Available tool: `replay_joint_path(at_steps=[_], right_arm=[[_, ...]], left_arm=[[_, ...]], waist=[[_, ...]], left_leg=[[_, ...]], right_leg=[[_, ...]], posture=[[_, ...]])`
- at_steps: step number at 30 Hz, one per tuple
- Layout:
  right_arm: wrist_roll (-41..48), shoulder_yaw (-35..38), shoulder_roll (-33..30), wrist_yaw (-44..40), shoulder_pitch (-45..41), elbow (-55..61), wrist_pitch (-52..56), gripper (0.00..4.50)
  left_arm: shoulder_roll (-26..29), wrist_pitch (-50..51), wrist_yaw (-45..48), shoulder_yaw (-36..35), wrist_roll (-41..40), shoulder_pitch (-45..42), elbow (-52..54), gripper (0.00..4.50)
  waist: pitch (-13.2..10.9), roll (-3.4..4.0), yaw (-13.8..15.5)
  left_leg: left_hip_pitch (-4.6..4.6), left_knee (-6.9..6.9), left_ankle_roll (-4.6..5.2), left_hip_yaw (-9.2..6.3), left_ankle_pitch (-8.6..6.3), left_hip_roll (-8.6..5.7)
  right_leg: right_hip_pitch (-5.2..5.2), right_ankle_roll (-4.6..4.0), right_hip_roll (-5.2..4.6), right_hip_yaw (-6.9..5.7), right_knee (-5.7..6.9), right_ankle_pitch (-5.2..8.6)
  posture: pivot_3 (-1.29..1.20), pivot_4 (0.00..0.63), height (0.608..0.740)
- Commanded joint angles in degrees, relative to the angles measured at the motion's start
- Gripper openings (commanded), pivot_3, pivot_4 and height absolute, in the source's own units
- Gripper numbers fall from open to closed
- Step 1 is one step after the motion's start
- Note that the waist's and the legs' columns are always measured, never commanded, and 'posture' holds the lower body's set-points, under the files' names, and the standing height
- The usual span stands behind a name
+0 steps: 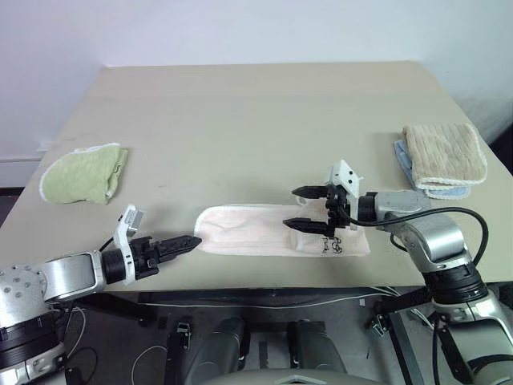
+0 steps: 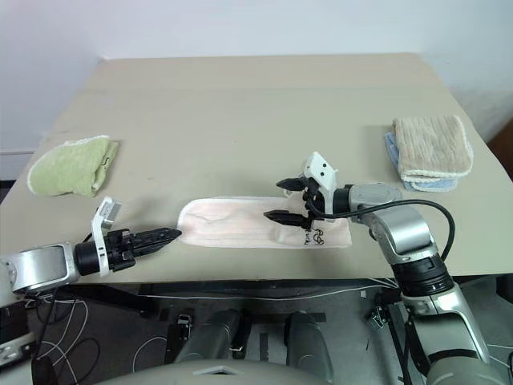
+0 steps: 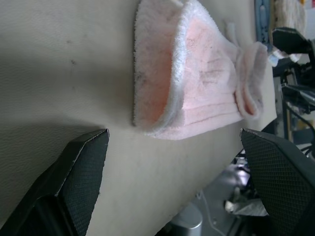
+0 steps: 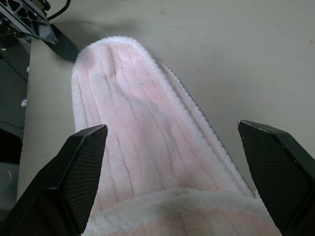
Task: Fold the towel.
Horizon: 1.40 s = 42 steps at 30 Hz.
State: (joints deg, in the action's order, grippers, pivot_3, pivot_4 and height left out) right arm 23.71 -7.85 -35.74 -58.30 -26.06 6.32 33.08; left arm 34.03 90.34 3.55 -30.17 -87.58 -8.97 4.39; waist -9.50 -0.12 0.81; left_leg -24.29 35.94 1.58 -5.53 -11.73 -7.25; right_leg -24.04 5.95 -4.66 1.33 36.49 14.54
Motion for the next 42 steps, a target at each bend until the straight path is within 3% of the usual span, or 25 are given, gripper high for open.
replay_joint_path(at_steps=[1,8,15,37,40,42], right_arm=[[0.93,2.03,0.36,1.25,0.24,2.58,0.02,4.45],[4.96,5.08,2.57,4.23,0.6,4.33,4.13,4.45],[3.16,3.67,2.3,4.86,1.73,3.63,3.06,4.45],[0.94,2.55,1.89,4.41,2.8,3.7,1.89,4.45],[0.44,2.49,1.57,4.28,2.86,3.55,1.66,4.5],[0.25,2.52,1.51,4.25,2.85,3.43,1.57,4.5]], left_arm=[[1.28,-4.0,-5.86,5.37,-10.81,1.41,-2.12,4.46],[4.67,-16.81,-15.16,15.32,-25.04,4.41,1.79,4.46],[5.86,-21.66,-16.34,18.69,-25.42,5.3,2.13,4.46],[6.38,-29.16,-20.22,16.66,-25.42,6.82,-0.3,4.46],[6.27,-30.38,-21.03,16.81,-25.42,6.57,-0.44,3.88],[6.27,-30.78,-21.16,16.83,-25.42,6.34,-0.53,3.21]], waist=[[0.0,0.0,0.01],[0.01,0.02,0.0],[0.02,0.03,-0.02],[0.02,0.04,-0.12],[0.02,0.04,-0.19],[0.02,0.04,-0.2]], left_leg=[[0.0,0.0,0.0,0.0,0.0,0.0],[-0.01,-0.03,0.01,0.04,-0.01,0.0],[-0.01,-0.07,0.01,0.1,-0.01,0.01],[0.03,-0.1,0.01,0.17,0.0,0.07],[0.05,-0.13,0.01,0.18,-0.01,0.08],[0.06,-0.18,0.01,0.19,0.0,0.08]], right_leg=[[0.0,0.0,0.0,0.0,0.0,0.0],[0.0,-0.11,-0.03,0.07,-0.04,0.06],[-0.05,-0.2,-0.03,0.11,-0.04,0.1],[-0.06,-0.3,0.0,0.17,-0.05,0.1],[-0.06,-0.32,0.01,0.17,-0.05,0.09],[-0.08,-0.34,0.01,0.19,-0.06,0.09]], posture=[[0.0,0.15,0.74],[0.0,0.15,0.74],[0.0,0.15,0.74],[0.0,0.15,0.74],[0.0,0.15,0.74],[0.0,0.15,0.74]])
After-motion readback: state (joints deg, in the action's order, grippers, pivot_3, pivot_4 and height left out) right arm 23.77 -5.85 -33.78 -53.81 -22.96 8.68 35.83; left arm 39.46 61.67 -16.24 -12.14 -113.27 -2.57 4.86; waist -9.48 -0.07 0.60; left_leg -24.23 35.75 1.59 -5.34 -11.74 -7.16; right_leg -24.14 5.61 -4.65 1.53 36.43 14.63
